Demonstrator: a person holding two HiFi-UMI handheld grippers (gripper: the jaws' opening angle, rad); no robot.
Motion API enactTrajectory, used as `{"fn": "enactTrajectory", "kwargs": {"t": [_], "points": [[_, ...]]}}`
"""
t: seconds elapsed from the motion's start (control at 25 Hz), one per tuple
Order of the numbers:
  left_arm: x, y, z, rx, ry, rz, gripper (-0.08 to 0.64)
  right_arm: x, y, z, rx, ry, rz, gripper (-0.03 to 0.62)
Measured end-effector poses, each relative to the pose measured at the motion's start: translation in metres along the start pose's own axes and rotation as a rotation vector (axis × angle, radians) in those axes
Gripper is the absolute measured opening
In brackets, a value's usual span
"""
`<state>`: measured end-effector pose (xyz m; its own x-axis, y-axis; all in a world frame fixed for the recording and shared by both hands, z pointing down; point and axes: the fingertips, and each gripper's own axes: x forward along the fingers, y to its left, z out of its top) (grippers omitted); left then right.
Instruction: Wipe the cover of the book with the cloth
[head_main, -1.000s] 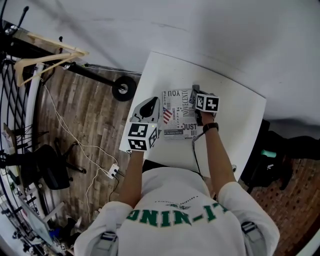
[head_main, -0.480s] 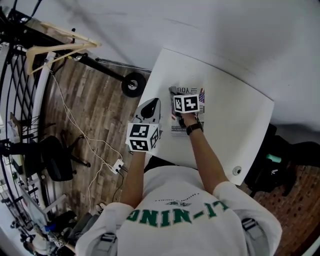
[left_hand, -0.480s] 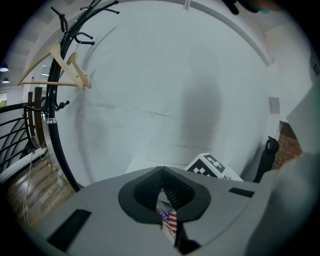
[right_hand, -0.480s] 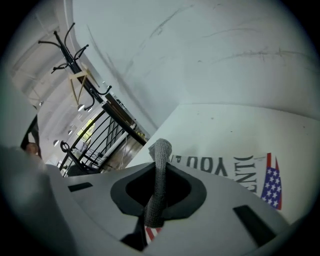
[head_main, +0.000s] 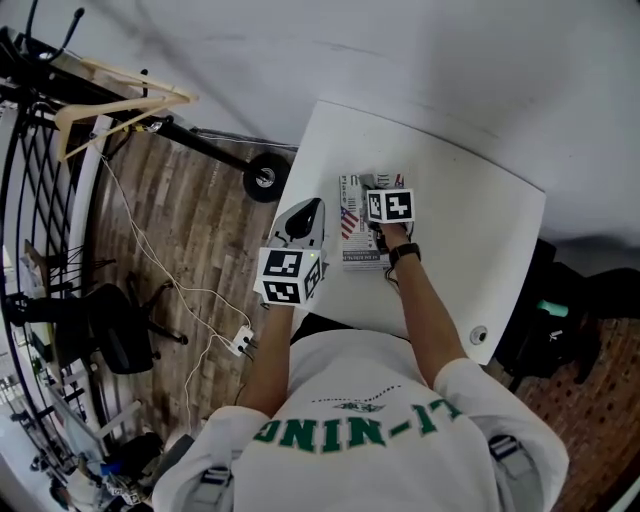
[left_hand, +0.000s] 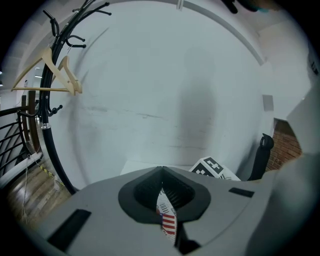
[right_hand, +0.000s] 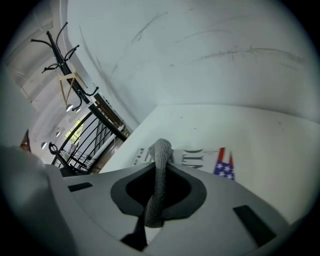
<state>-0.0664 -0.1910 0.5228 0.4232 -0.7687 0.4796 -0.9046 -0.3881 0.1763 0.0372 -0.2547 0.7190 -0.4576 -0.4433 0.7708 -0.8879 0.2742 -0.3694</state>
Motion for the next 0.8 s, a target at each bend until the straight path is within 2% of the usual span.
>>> {"fn": "enactTrajectory", "kwargs": {"t": [0.24,0.48,0.56,0.68,0.8], "points": [[0.001,-0.007,-0.001,0.001,-0.002,-0.024,0.008,-0.039,-0.079,0.002,0.041,-0.046,-0.132,0.038],[-0.009,-0.004,0.007,-0.021,-0.036,-0.018,0.008,-0.044,-0.09,0.001,0.085,-0.058,-0.174,0.038],[-0.013,0.0,0.008,-0.03,-0.042,-0.008,0.008,-0.043,-0.079,0.002,0.122,-0.052,-0.163,0.038],[-0.021,0.008,0.007,-0.049,-0.047,0.008,0.008,-0.032,-0.023,0.0,0.176,-0.051,-0.029,0.038],[-0.027,0.016,0.006,-0.053,-0.048,0.028,0.008,-0.009,0.042,-0.011,0.077,-0.004,0.069,0.038]]}}
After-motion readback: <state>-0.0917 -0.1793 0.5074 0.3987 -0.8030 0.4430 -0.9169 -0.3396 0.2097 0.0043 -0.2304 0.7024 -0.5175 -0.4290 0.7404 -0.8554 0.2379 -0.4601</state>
